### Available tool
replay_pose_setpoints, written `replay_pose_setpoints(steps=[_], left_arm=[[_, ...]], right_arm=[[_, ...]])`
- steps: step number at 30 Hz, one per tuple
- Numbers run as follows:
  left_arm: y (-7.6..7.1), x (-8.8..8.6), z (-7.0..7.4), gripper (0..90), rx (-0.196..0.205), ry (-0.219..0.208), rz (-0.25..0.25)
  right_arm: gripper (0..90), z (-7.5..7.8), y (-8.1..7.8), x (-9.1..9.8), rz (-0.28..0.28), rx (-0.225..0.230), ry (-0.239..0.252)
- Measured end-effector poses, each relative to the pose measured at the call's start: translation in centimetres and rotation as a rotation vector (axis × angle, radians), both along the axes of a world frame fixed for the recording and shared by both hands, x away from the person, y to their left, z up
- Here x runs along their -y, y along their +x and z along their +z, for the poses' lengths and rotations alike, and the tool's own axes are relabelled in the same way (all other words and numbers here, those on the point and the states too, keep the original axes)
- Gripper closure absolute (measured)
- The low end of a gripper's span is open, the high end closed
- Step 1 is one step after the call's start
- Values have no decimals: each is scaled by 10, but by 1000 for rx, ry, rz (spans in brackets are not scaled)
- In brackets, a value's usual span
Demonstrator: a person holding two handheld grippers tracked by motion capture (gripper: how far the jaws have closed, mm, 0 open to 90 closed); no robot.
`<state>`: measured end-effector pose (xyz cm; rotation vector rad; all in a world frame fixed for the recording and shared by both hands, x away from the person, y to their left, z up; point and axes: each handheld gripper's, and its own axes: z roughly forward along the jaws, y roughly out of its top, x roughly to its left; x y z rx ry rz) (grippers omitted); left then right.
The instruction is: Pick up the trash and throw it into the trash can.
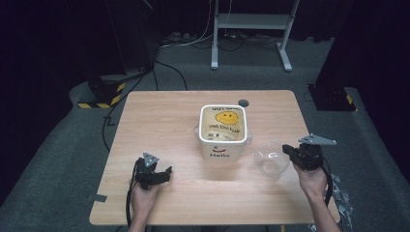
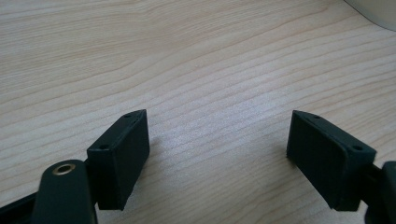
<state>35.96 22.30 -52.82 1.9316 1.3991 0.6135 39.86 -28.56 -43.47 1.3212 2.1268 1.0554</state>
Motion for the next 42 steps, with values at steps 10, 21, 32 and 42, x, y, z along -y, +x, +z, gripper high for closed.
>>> replay_pose_setpoints(steps=[10, 21, 32, 42], left_arm=[[0, 0, 0, 212, 0, 0, 0], [0, 0, 0, 212, 0, 0, 0], [0, 0, 0, 212, 0, 0, 0], [0, 0, 0, 212, 0, 0, 0]], right_arm=[[872, 16, -5, 1, 1, 31, -3], [871, 35, -11, 4, 6, 53, 19], [871, 57, -17, 4, 13, 75, 39], [871, 72, -16, 4, 15, 76, 59]])
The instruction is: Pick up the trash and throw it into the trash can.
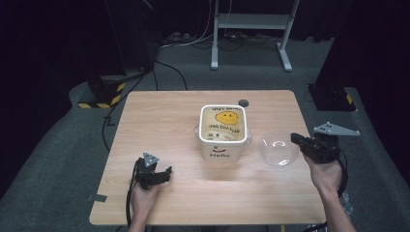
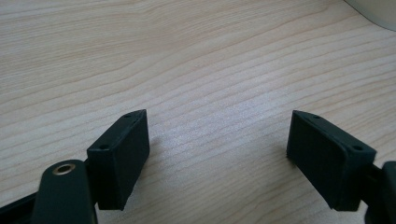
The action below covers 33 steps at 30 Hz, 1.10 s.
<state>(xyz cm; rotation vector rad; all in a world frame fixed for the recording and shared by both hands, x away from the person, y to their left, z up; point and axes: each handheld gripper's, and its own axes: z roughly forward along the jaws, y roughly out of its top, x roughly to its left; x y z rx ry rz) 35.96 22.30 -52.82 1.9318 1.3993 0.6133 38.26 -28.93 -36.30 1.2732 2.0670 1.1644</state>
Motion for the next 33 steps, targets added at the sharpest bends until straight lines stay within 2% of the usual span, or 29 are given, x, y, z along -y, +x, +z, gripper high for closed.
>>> replay_pose_setpoints(steps=[15, 33], left_arm=[[0, 0, 0, 212, 0, 0, 0], [0, 0, 0, 212, 0, 0, 0]], right_arm=[[871, 23, 6, -11, 29, 44, 23], [871, 45, 14, -27, 60, 66, 41]])
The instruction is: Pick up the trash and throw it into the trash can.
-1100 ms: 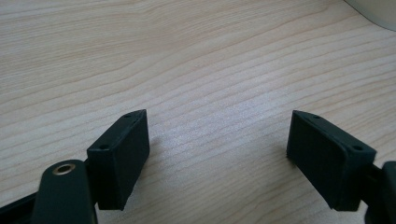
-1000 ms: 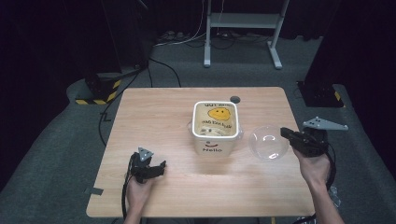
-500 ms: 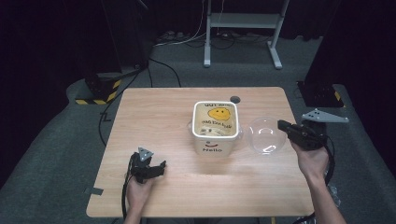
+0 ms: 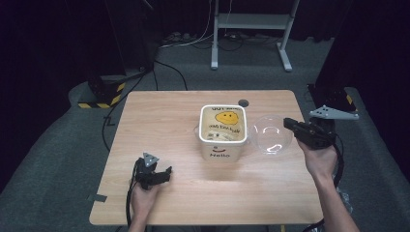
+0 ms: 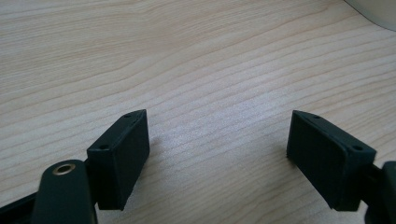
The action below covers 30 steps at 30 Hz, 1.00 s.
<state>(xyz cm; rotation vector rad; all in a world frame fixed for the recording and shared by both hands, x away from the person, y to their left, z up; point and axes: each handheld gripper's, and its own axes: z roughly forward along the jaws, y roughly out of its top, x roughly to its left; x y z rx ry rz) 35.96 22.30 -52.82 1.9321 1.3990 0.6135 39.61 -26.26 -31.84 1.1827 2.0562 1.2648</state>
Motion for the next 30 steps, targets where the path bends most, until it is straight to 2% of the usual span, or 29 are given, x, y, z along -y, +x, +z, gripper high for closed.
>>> replay_pose_setpoints(steps=[17, 30], left_arm=[[0, 0, 0, 212, 0, 0, 0], [0, 0, 0, 212, 0, 0, 0]], right_arm=[[871, 14, 12, -23, 41, 14, 22], [871, 17, 24, -41, 57, 13, 30]])
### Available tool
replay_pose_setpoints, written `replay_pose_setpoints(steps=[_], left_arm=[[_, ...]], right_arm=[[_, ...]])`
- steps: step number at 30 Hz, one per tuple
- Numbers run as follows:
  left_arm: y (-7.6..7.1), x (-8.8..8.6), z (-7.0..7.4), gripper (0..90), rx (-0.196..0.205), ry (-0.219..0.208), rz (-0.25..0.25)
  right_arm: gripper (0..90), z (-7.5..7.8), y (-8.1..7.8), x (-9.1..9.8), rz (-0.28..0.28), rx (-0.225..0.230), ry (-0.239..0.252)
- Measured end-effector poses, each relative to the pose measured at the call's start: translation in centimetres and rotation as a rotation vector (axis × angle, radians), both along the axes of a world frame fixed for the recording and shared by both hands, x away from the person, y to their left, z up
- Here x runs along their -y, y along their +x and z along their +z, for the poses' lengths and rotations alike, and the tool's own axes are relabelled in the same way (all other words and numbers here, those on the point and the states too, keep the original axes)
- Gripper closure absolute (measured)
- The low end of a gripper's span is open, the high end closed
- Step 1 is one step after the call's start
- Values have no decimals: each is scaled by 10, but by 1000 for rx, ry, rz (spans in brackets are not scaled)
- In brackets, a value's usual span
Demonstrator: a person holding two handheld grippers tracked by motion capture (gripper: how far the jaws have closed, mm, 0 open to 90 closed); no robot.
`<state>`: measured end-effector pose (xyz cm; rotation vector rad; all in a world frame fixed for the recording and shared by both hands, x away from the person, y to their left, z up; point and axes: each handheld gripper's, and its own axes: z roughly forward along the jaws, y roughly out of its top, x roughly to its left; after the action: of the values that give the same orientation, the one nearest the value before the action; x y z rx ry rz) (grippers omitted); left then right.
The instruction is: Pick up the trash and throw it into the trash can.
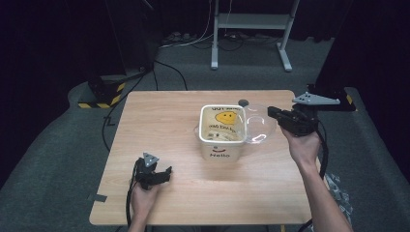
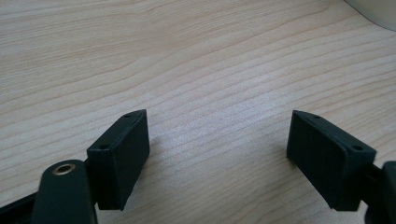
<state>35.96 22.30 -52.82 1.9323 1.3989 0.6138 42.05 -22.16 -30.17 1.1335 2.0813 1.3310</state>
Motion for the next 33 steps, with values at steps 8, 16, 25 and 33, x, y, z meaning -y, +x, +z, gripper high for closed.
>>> replay_pose_setpoints(steps=[8, 16, 25, 33], left_arm=[[0, 0, 0, 212, 0, 0, 0], [0, 0, 0, 212, 0, 0, 0], [0, 0, 0, 212, 0, 0, 0], [0, 0, 0, 212, 0, 0, 0]], right_arm=[[871, 0, 9, -14, 9, -4, 0], [871, -4, 18, -26, 8, -19, 6], [870, -9, 26, -35, 4, -27, 12], [870, -13, 30, -45, 8, -28, 5]])
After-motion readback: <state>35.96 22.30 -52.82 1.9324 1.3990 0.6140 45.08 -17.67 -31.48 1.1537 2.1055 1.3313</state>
